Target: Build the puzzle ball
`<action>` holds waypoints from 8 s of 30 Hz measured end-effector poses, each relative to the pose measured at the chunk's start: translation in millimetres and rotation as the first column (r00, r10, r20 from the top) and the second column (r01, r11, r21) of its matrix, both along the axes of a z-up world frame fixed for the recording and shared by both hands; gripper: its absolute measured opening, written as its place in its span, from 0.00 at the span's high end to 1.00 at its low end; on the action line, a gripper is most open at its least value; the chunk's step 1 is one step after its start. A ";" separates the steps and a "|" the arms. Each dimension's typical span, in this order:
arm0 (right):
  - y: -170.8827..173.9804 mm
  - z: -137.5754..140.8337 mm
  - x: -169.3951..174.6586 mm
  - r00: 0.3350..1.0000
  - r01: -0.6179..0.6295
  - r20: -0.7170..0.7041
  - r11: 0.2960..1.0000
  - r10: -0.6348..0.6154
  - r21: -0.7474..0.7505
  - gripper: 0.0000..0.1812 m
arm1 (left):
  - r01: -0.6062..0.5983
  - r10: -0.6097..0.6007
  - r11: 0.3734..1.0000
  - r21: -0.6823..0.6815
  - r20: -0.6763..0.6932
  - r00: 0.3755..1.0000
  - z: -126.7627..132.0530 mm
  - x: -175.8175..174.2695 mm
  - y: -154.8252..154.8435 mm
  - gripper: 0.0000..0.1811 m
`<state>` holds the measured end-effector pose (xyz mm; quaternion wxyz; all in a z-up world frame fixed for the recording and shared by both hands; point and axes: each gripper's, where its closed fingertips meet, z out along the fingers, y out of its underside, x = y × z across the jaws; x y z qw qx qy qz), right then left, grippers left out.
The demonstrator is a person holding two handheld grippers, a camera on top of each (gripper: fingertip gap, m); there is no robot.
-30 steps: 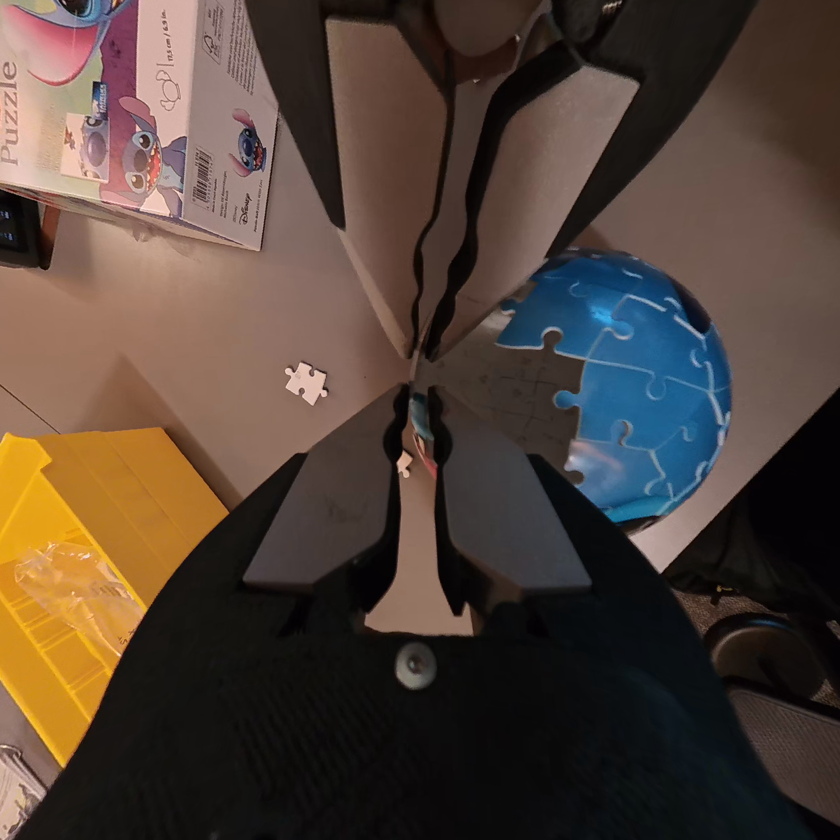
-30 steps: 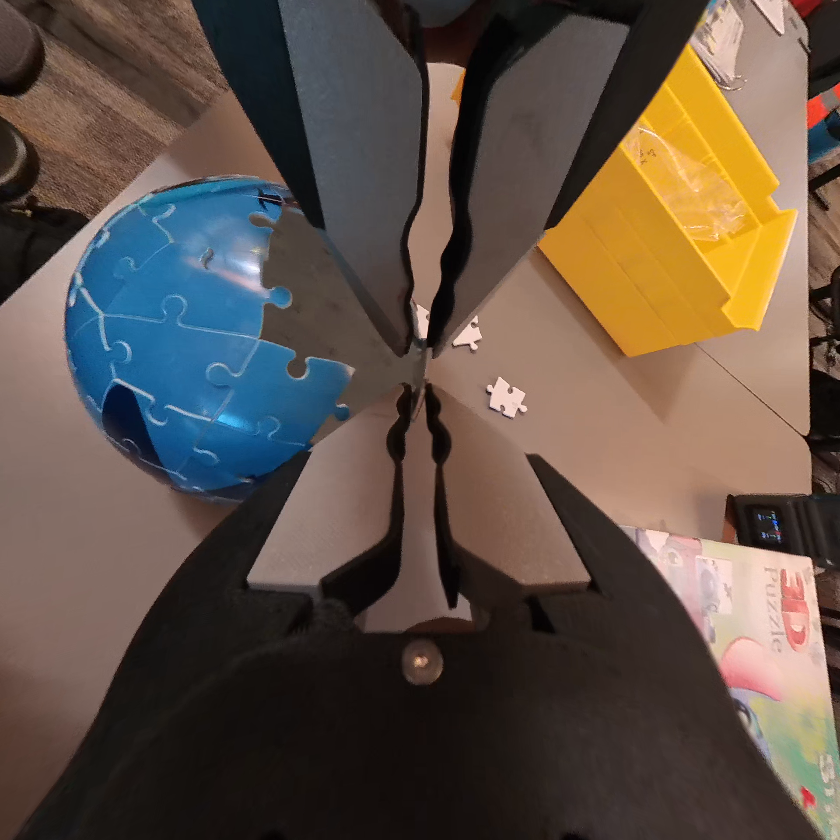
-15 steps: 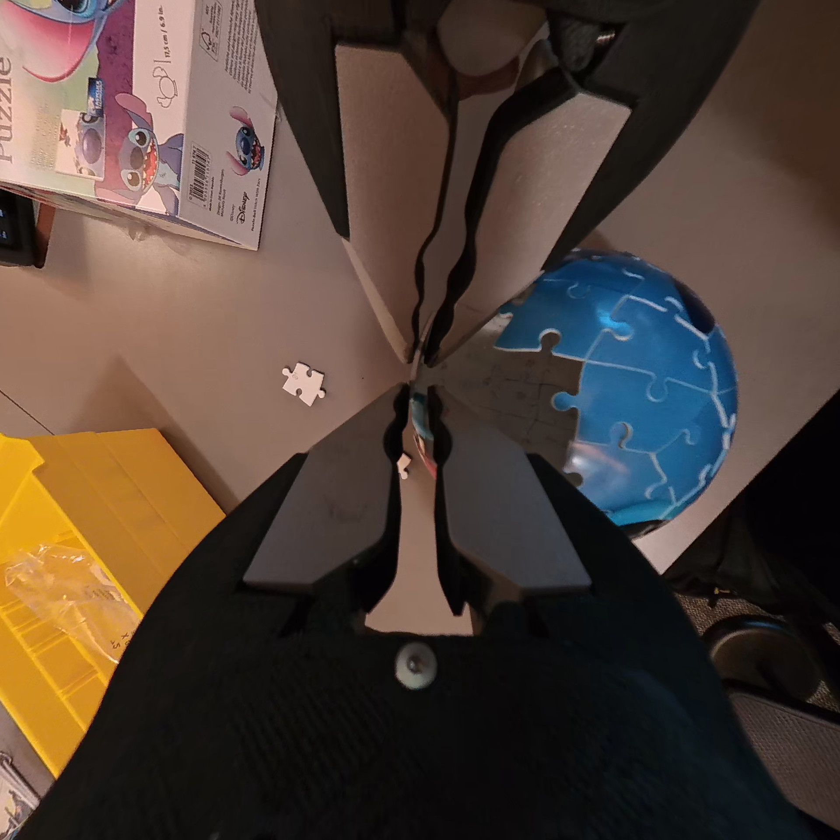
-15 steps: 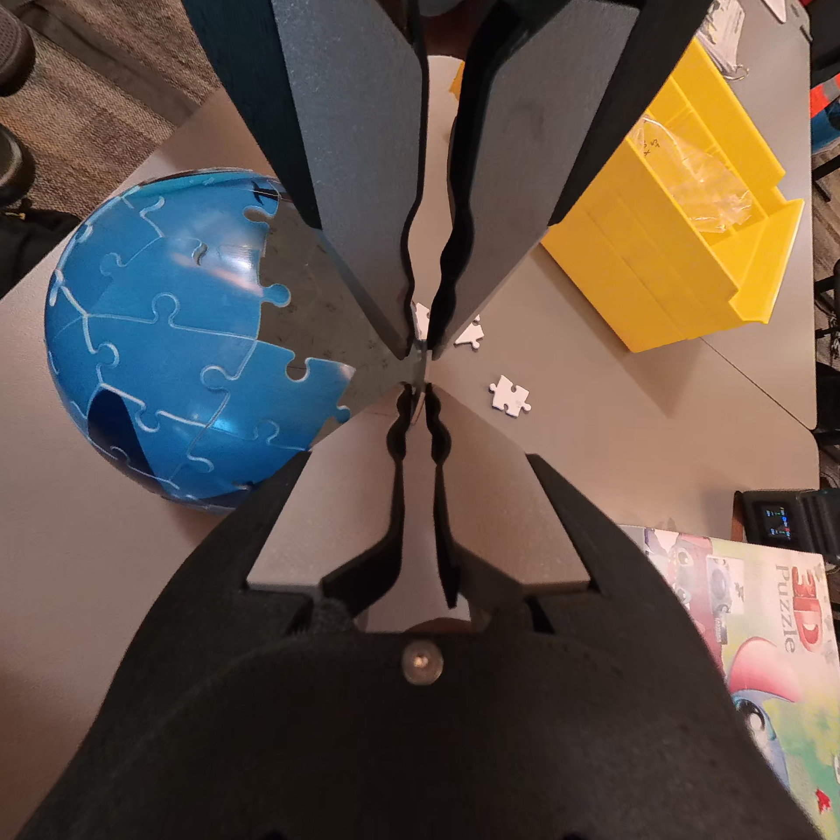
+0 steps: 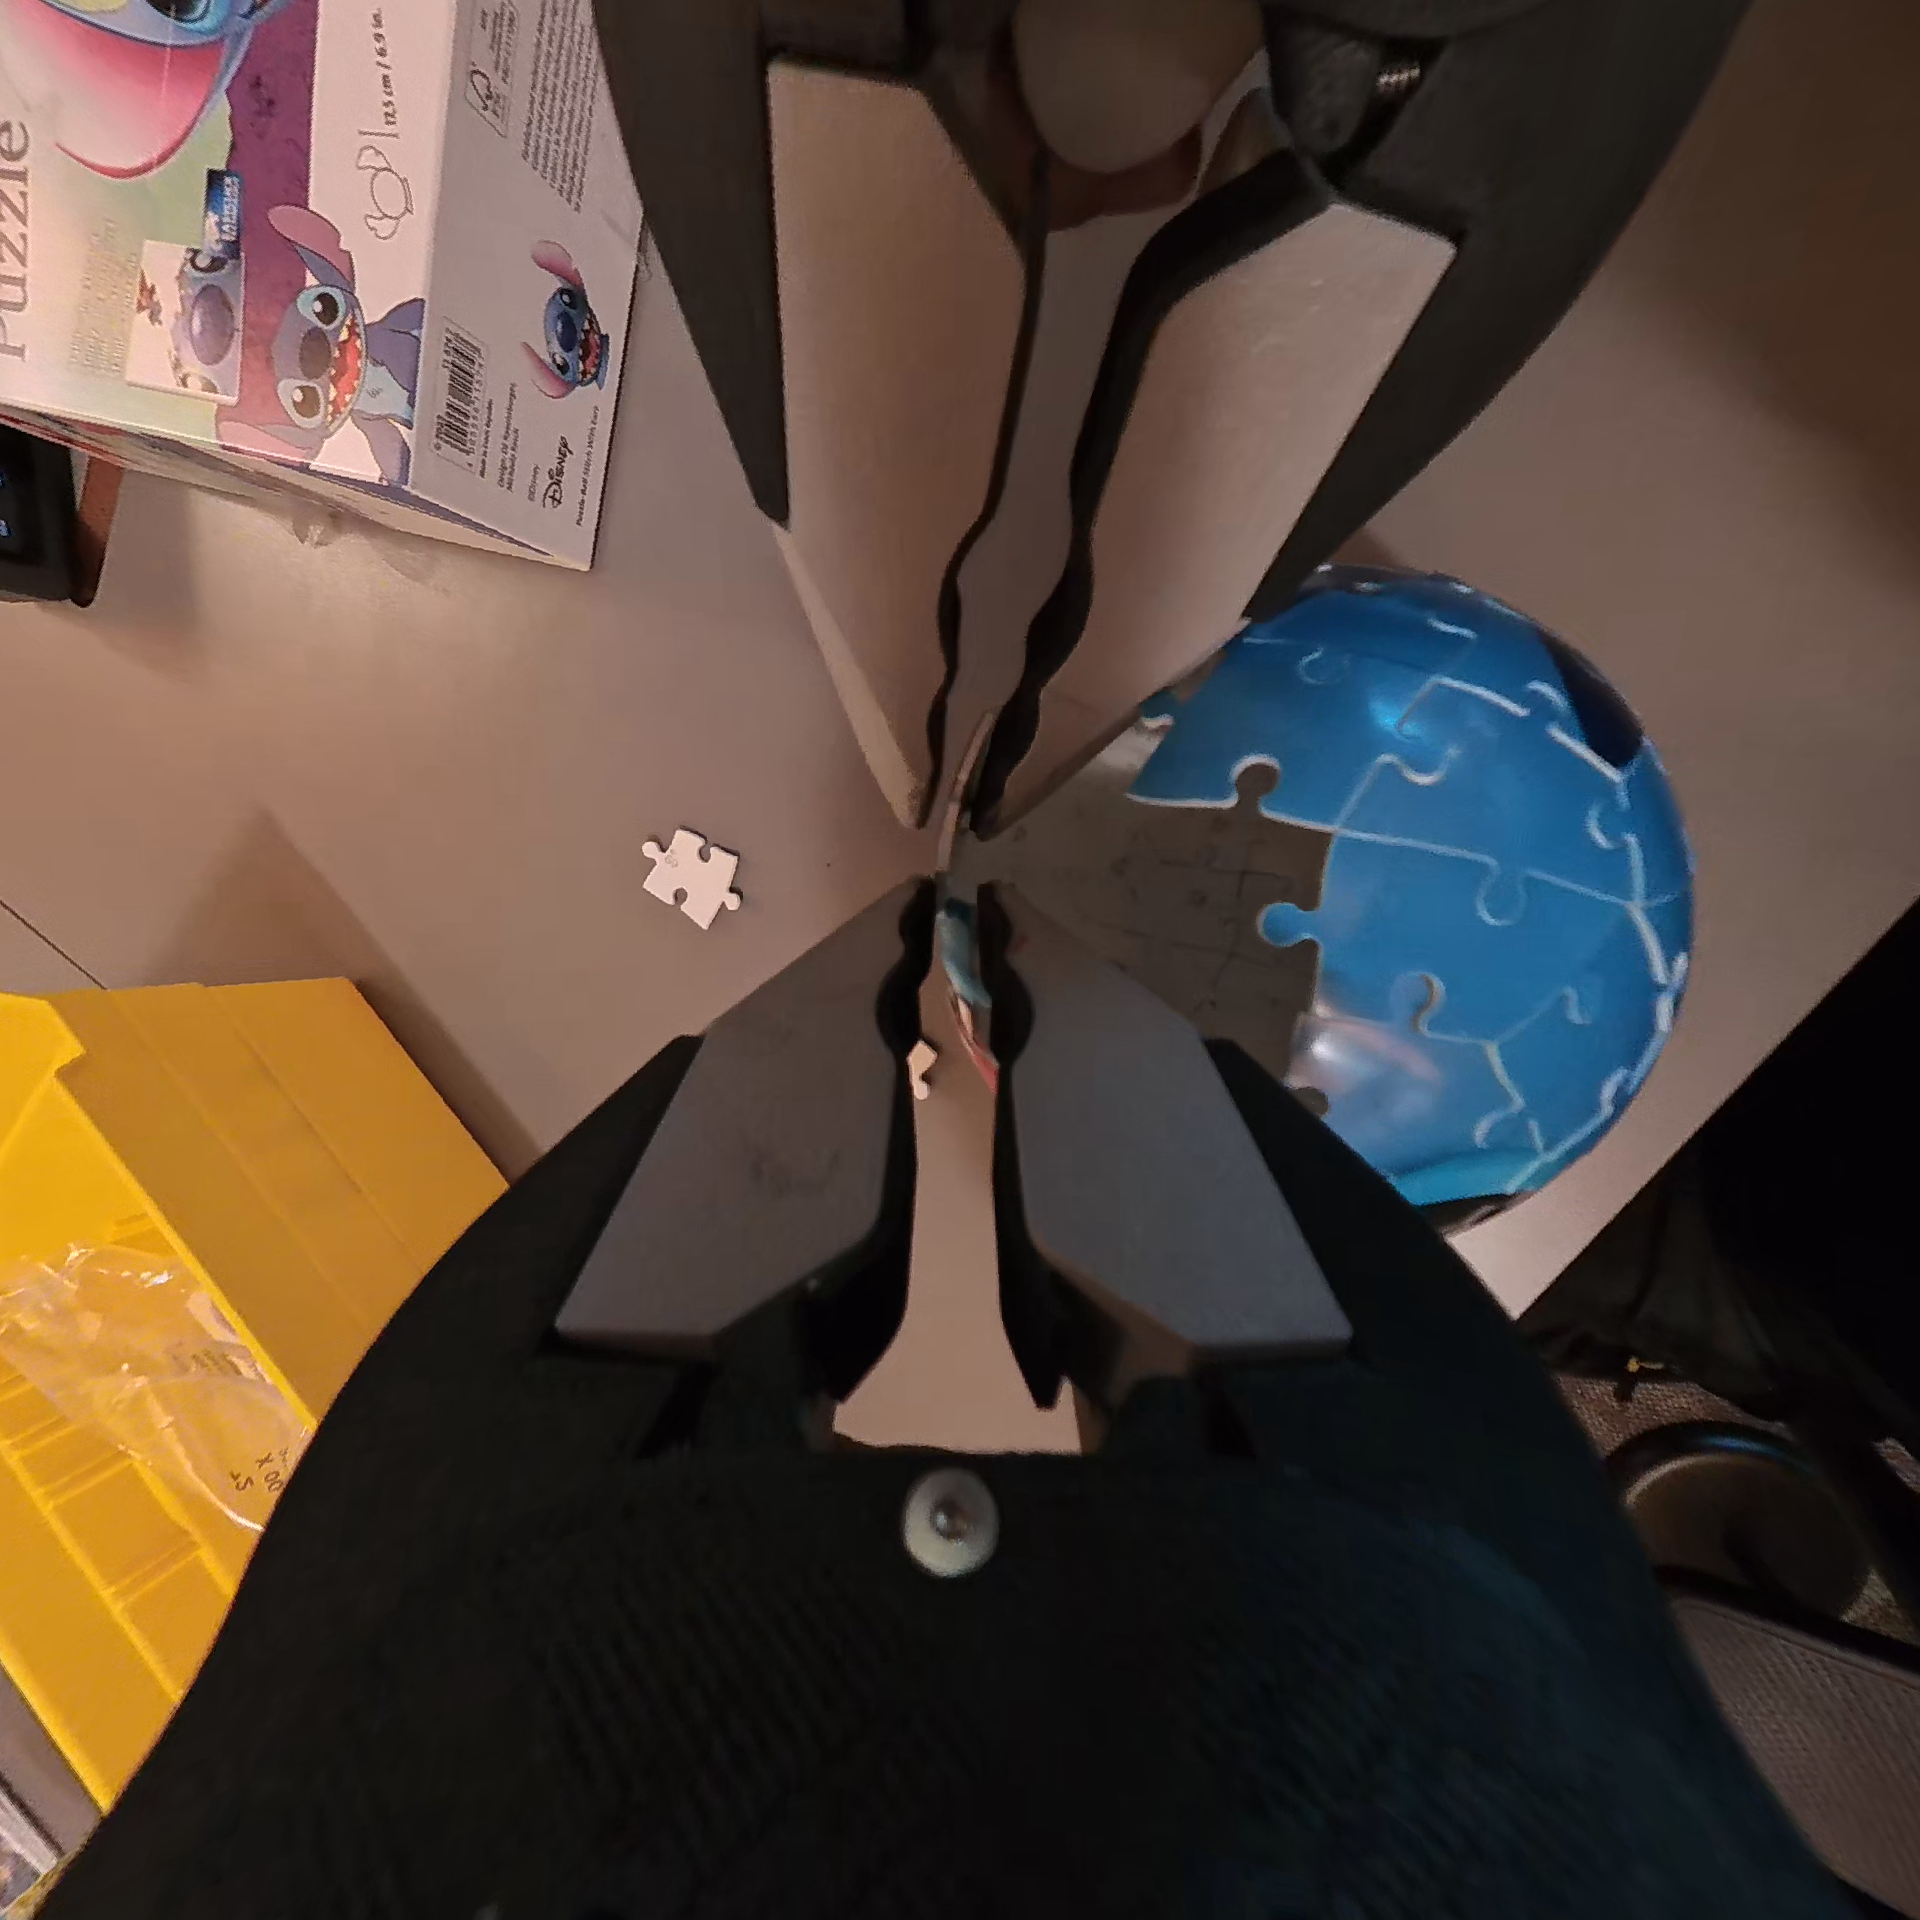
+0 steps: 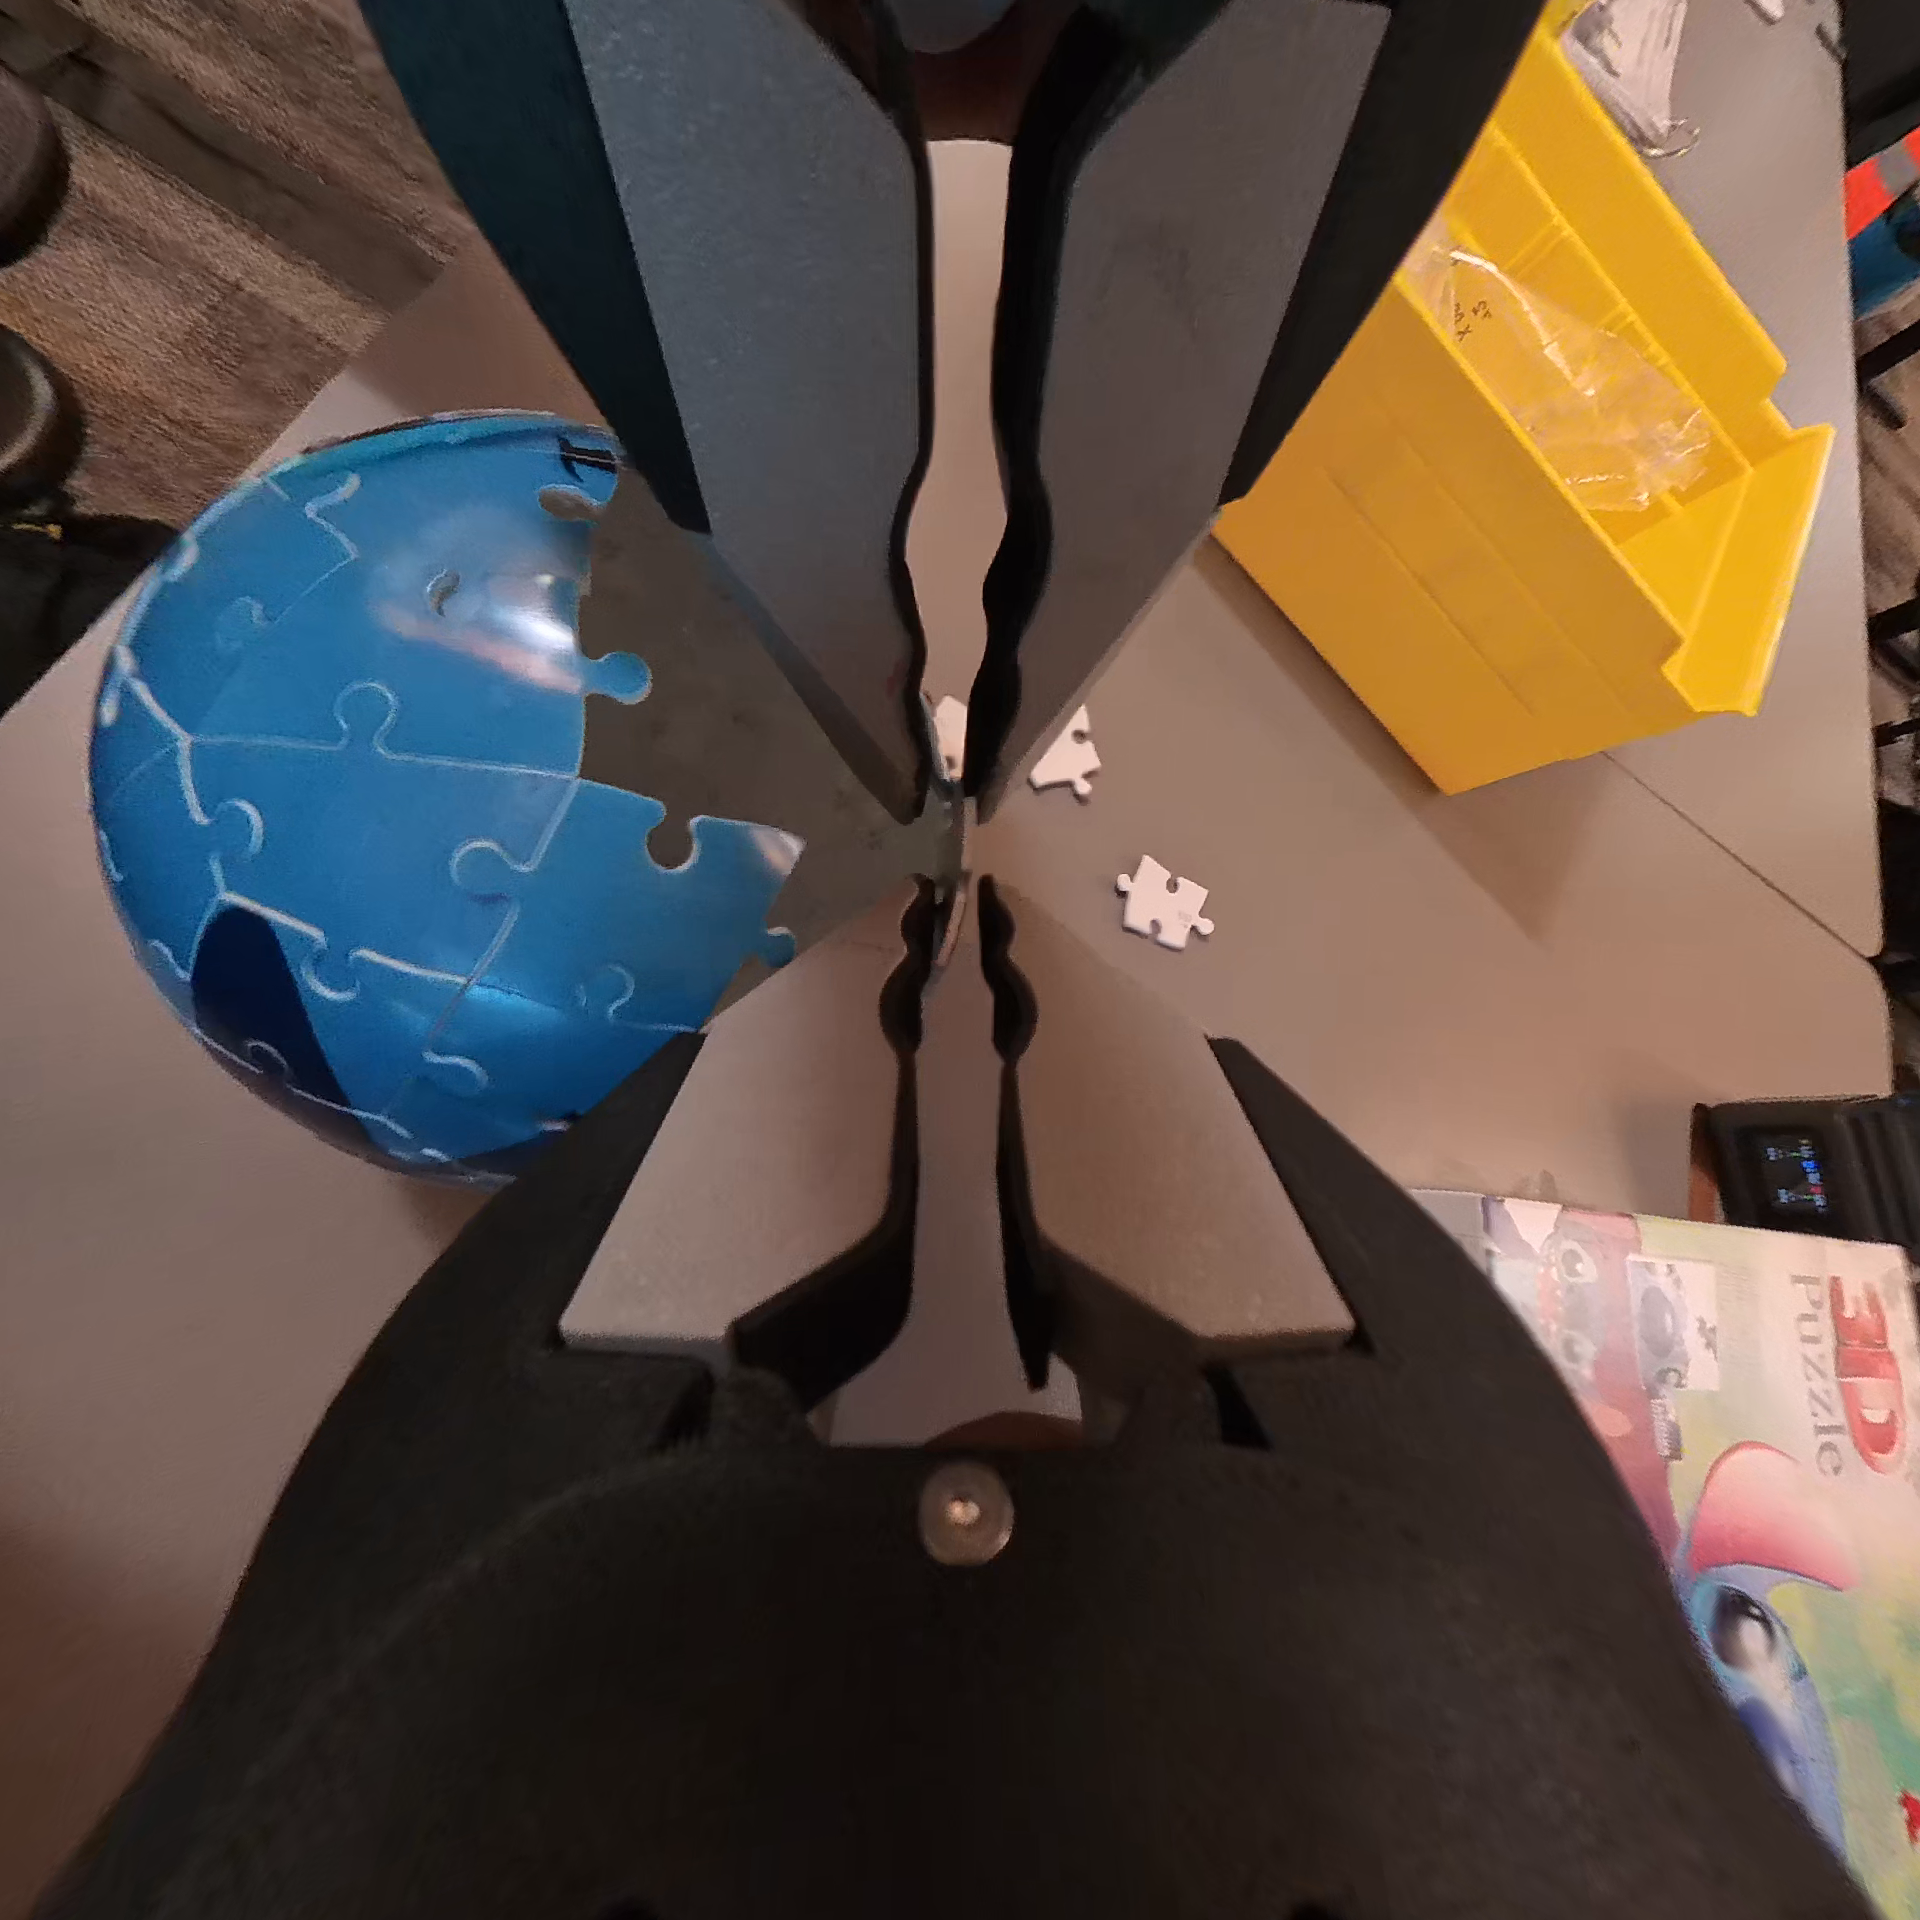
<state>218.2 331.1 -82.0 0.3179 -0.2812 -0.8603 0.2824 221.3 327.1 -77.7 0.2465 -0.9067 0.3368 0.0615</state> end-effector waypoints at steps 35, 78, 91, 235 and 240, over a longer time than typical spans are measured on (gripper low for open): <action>0.5 -2.0 1.6 1.000 -0.011 0.003 0.999 0.011 0.034 0.99 | 0.097 -0.098 0.995 -0.014 -0.127 0.987 2.8 -1.9 -1.9 0.97; -4.2 -7.2 2.2 0.999 -0.050 -0.010 0.999 0.050 0.003 0.98 | -0.020 -0.031 0.969 0.246 0.202 0.979 62.8 -25.1 -5.6 0.93; -3.5 -6.9 1.0 0.999 -0.048 0.002 0.999 0.048 -0.025 0.99 | -0.103 -0.073 0.912 0.396 0.406 0.911 45.7 -43.1 -2.1 0.90; -41.1 -28.5 73.0 0.894 0.090 0.374 0.718 0.247 -0.690 0.52 | -0.240 0.002 0.945 0.222 0.730 0.684 -37.8 33.5 -83.7 0.40; -39.9 -29.3 71.8 0.941 0.035 0.289 0.798 0.176 -0.601 0.52 | -0.155 -0.088 0.923 0.351 0.587 0.804 -41.4 28.7 -81.6 0.40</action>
